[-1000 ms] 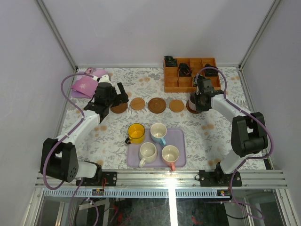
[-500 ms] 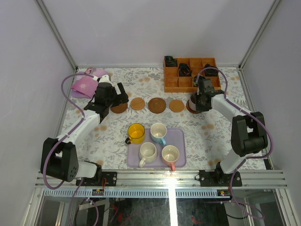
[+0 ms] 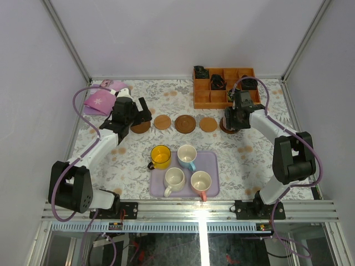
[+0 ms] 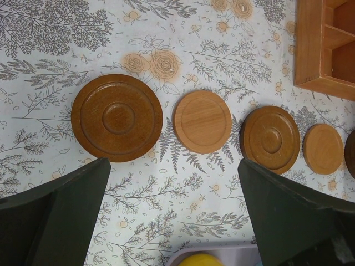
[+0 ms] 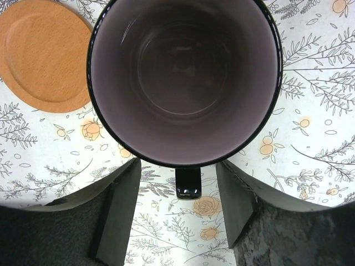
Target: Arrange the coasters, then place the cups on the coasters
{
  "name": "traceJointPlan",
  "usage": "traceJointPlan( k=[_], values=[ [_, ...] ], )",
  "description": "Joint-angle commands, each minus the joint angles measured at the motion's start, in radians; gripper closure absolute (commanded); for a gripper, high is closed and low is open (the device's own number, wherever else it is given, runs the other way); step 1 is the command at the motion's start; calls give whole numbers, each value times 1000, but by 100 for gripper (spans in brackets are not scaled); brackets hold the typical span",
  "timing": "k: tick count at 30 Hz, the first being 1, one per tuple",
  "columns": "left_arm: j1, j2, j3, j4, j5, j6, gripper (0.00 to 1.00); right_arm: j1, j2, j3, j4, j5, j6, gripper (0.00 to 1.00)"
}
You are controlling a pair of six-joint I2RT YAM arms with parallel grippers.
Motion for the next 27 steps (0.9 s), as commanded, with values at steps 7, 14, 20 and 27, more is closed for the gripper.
traceJointPlan(
  k=[7, 14, 20, 27],
  values=[
    [0, 0, 28, 39, -8, 4, 0, -2, -91, -25, 6, -95, 58, 36],
    [-1, -8, 25, 37, -4, 1, 0, 2, -98, -38, 2, -108, 61, 37],
    [-1, -17, 18, 35, -7, -1, 0, 9, -102, -45, -2, -113, 66, 38],
    [-1, -27, 10, 35, -9, -8, 0, 13, -108, -50, -5, -115, 63, 38]
  ],
)
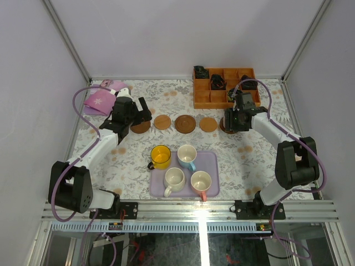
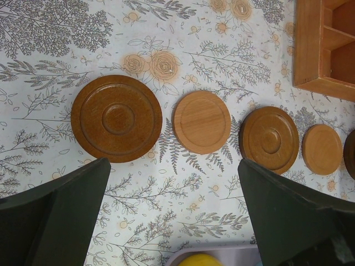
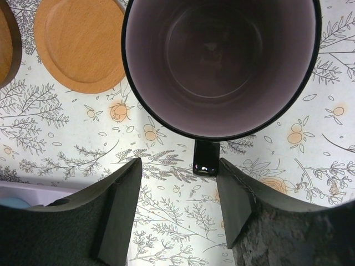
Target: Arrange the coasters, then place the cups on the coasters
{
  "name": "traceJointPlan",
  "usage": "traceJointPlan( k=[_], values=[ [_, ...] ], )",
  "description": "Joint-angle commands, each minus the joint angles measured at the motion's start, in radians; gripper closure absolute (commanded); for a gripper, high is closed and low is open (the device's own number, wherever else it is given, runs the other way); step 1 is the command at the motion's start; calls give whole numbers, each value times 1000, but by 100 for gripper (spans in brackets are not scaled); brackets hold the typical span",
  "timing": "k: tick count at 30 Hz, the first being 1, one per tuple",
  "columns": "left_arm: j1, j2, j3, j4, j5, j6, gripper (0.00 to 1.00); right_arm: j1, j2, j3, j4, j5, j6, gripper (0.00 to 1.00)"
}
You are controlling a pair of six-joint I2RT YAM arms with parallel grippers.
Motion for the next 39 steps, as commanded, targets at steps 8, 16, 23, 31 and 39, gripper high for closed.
traceJointPlan(
  k=[8, 16, 23, 31, 39],
  values=[
    [-1, -35, 5, 30, -8, -7, 0, 21, -84, -15, -39, 17, 14, 36],
    [-1, -42, 8, 16, -5, -2, 0, 131, -271, -72, -132, 39, 37, 28],
    [-2, -50, 15, -9, 23, 1, 0, 312, -457, -162, -212, 8, 175, 17],
    [-3, -83, -21, -27, 48, 3, 0, 451, -731, -235, -352, -62, 296, 6],
    [-3, -105, -51, -26, 74, -14, 0, 622, -824, -316, -367, -91, 421, 2]
  ],
)
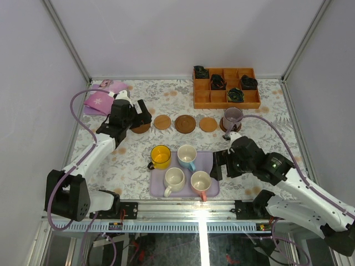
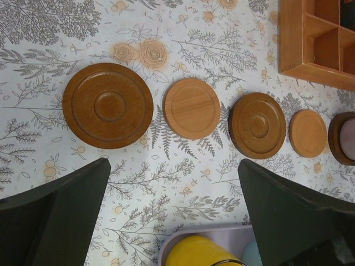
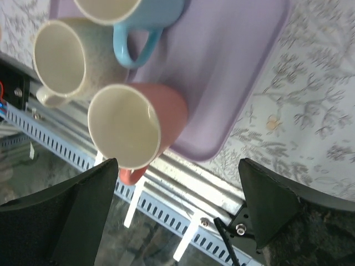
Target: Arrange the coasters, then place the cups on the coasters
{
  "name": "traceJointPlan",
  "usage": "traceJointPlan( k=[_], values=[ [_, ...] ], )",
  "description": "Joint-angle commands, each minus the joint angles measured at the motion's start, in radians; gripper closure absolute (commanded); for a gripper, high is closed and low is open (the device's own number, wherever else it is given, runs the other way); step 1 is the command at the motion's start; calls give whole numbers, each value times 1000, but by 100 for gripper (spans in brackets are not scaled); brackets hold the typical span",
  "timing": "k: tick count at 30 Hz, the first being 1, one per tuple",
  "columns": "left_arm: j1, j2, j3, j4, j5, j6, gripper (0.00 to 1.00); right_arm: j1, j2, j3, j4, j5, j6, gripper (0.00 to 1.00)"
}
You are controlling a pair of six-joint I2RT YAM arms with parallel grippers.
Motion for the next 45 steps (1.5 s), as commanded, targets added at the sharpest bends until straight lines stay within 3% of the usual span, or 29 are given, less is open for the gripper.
traceJointPlan(
  k=[1, 10, 25, 33, 45],
  values=[
    [-2, -28, -21, 4, 25, -10, 0, 101, -26, -34, -25, -19, 104, 2],
    [-4, -15, -19, -3, 29, -17, 0, 312, 68, -28, -24, -25, 83, 0],
    [-5, 18, -7, -16, 23, -6, 0, 414, 233, -55, 88, -11, 82, 1],
    [-4, 28, -31, 6, 39, 2, 0, 537, 331, -90, 109, 138, 186, 15],
    [-7, 42, -54, 25, 62, -5, 0, 644, 320, -124, 146, 318, 361, 23]
  ],
)
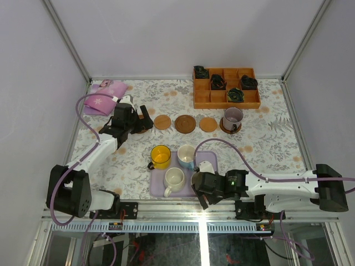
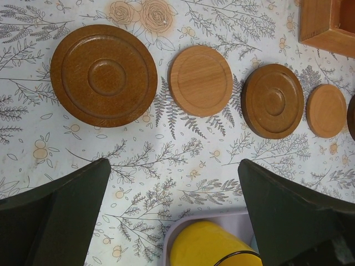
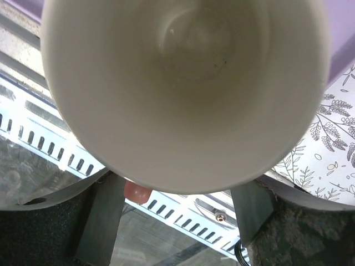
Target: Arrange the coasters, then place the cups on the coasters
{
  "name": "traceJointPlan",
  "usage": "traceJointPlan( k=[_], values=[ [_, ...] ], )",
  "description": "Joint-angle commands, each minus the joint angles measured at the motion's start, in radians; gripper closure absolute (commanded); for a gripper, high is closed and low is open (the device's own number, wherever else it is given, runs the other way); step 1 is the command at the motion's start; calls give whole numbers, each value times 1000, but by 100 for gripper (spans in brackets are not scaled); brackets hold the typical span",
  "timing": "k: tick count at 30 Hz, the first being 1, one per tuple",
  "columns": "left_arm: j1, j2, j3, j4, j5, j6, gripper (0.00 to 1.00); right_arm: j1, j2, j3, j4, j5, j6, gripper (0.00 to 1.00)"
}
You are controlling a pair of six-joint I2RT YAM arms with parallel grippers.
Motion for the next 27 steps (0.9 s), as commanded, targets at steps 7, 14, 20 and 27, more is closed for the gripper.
traceJointPlan(
  k=[7, 14, 20, 27],
  values=[
    [-7, 8, -8, 41, 5, 8, 0, 26, -32, 17, 51, 167, 66, 47],
    [-7, 20, -4, 43, 3, 10, 0, 26, 9, 35, 49, 157, 49, 66],
    [-6, 37, -4, 46, 15, 4, 0, 27, -25, 35, 19, 163, 71, 100],
    [-8, 40, -12, 52, 19, -3, 0, 50, -82, 89, -109, 211, 117, 100]
  ],
)
